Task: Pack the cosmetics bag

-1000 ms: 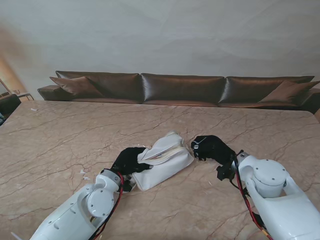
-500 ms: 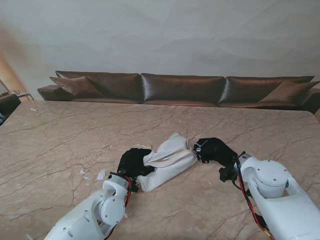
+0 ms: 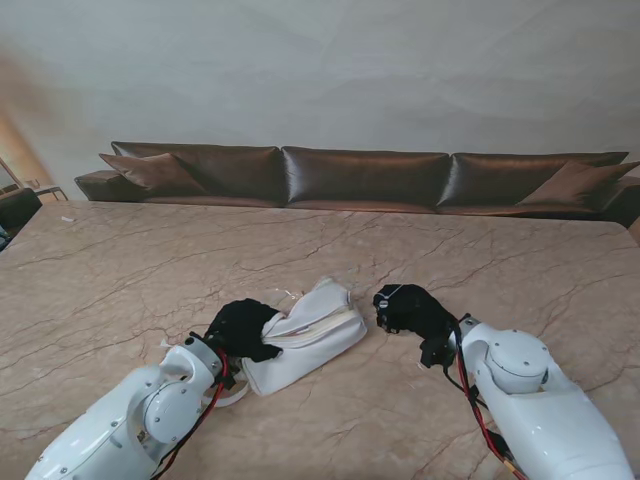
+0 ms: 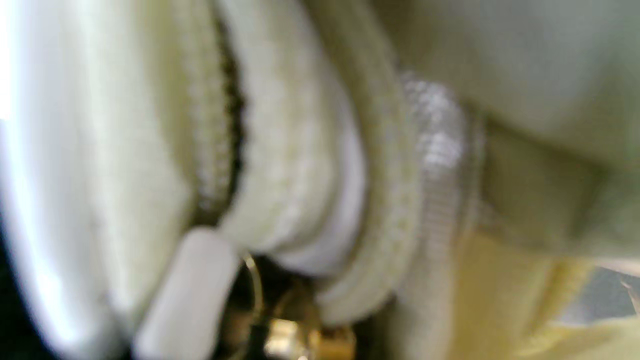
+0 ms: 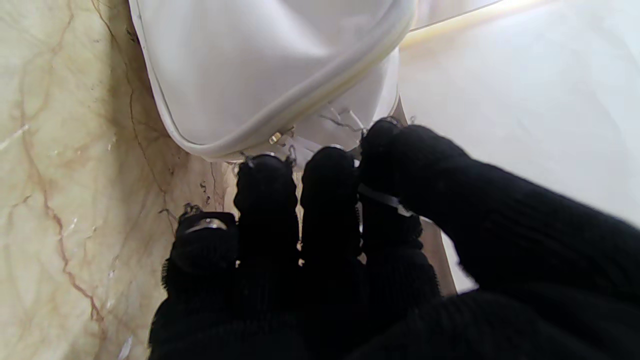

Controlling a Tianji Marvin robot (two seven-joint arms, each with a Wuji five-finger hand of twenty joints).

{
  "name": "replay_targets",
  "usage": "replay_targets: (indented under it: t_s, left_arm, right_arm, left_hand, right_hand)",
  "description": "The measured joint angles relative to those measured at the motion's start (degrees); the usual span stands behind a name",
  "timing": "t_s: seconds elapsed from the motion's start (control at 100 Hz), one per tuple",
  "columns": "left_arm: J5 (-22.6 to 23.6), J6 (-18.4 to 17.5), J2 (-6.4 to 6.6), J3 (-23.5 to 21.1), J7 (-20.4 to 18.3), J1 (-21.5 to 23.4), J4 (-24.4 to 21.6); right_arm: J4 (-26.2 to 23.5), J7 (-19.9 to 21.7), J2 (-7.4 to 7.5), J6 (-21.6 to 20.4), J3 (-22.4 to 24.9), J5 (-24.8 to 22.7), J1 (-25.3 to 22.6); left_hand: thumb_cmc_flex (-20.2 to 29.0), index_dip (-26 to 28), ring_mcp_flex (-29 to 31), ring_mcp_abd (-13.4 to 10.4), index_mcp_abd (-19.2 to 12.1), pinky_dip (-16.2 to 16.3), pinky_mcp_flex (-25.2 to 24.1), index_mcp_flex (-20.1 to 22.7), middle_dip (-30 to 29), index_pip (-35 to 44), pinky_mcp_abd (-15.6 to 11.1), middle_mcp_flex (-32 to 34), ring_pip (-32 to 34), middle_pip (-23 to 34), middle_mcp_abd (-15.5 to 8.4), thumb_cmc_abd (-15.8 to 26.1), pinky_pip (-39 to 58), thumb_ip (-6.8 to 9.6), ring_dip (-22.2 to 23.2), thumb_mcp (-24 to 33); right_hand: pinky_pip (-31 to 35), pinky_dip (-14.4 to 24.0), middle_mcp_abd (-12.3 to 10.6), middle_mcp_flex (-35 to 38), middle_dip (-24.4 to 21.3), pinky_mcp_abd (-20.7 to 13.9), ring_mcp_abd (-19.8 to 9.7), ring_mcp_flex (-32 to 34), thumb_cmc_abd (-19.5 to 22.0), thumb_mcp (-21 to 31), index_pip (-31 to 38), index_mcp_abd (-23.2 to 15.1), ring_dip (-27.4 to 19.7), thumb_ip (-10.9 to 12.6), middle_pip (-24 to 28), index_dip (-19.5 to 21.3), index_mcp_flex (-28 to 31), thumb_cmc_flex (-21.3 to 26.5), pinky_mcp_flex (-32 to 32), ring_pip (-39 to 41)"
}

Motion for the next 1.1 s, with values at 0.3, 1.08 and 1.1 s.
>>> replay_targets:
  t_s: [0.3,1.08,1.1]
  left_arm:
    - [-5.02,0.04,0.29,6.38,2.25,-5.59,5.39]
    - [-6.92,-1.14,-1.02,10.37,5.42,-9.12,9.98]
    - [-7.05,-1.10,-1.16,10.28,5.95,-8.92,10.13]
  right_arm:
    - [0.72,0.42,-0.22,-0.47,-0.23,-0.33,0.31]
    - [-0.82,2.74,0.59,-4.74,-0.02,-1.71,1.03]
    - [-1.01,2.86,0.71,-4.74,0.04,-2.30,1.06]
  left_hand:
    - [-0.07,0.65,0.12,-0.42,0.47,-0.02,-0.70,2.75,0.78,1.54,-0.90,1.19,3.80,3.16,0.66,-3.71,1.86,1.07,1.66,1.22]
    - [-2.44,1.45,0.13,-1.03,0.28,3.83,-3.04,2.77,1.07,3.18,1.33,1.27,-2.28,0.41,0.62,-3.15,-3.39,-9.18,5.30,6.92]
    - [-2.45,1.28,0.13,-0.92,0.26,5.42,-4.83,2.06,0.97,3.24,2.16,1.13,-5.06,-1.08,0.59,-2.09,-5.35,-10.14,6.72,6.91]
  right_hand:
    - [0.00,-0.05,0.97,0.00,-0.34,0.03,0.01,0.00,-0.01,0.02,-0.01,0.10,0.00,0.00,0.19,0.00,0.00,0.00,0.00,0.00]
    - [0.00,-0.11,2.21,0.62,-0.42,0.37,0.05,0.21,-0.73,2.90,-0.01,3.17,0.00,0.00,0.22,0.89,0.59,0.25,-0.03,0.00]
    - [0.00,-0.12,2.21,0.62,-0.43,0.39,0.05,0.22,-0.84,2.95,-0.01,3.17,0.00,0.00,0.22,0.89,0.59,0.24,-0.03,0.00]
